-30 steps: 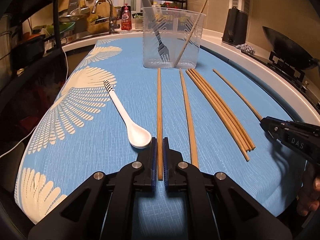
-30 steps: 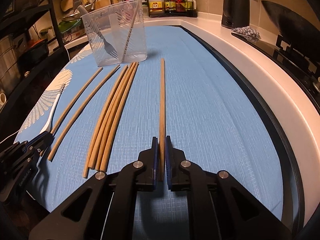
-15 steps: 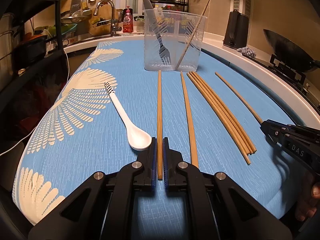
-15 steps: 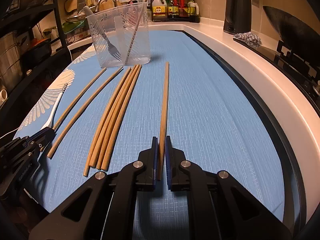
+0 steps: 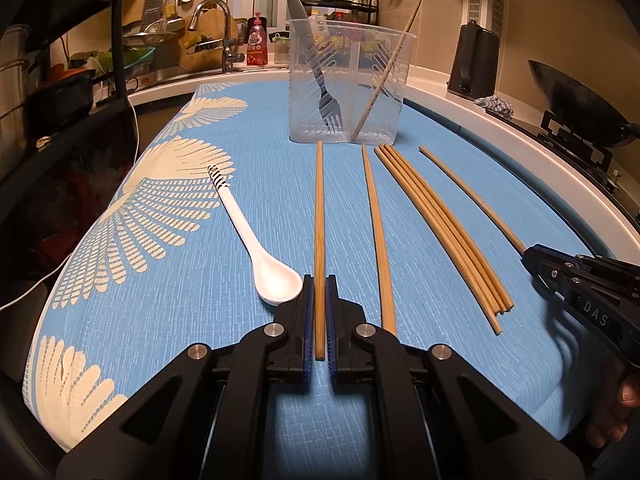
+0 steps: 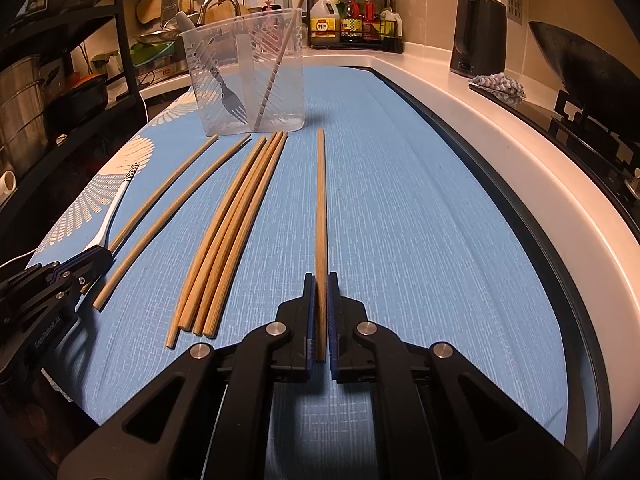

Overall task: Organize utensils
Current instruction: 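Close the left tool on a wooden chopstick while the right tool grasps another chopstick, then lift the chopstick with the left tool while the right tool carries its chopstick toward the holder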

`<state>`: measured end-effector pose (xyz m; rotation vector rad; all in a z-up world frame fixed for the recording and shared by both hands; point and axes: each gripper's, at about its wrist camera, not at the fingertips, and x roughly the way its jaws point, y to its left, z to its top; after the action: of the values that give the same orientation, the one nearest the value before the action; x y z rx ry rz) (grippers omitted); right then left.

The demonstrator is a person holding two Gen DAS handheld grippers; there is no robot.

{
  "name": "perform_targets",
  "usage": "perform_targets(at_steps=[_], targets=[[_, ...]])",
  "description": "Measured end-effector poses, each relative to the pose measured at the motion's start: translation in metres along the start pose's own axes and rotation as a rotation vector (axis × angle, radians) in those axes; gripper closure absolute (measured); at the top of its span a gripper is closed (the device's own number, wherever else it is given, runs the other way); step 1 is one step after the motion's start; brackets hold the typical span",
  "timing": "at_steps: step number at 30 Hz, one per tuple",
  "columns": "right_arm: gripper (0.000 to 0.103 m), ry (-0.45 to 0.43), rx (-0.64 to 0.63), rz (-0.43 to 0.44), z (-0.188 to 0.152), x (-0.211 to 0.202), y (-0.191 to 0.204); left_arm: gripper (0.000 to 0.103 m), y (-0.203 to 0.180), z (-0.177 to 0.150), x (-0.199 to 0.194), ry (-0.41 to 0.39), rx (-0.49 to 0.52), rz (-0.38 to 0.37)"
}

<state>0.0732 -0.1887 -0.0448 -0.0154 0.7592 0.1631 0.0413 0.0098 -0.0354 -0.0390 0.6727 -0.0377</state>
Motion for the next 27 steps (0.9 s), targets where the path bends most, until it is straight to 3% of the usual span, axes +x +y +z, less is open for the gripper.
perform_targets(at_steps=[13, 27], targets=[[0.097, -0.08, -0.018, -0.009, 0.007, -0.04, 0.005, 0.098, -0.003, 0.007, -0.025, -0.085, 0.02, -0.008], [0.097, -0.224, -0.022, -0.007, 0.04, -0.099, 0.0, 0.098, -0.002, 0.037, -0.075, -0.257, 0.031, -0.007]])
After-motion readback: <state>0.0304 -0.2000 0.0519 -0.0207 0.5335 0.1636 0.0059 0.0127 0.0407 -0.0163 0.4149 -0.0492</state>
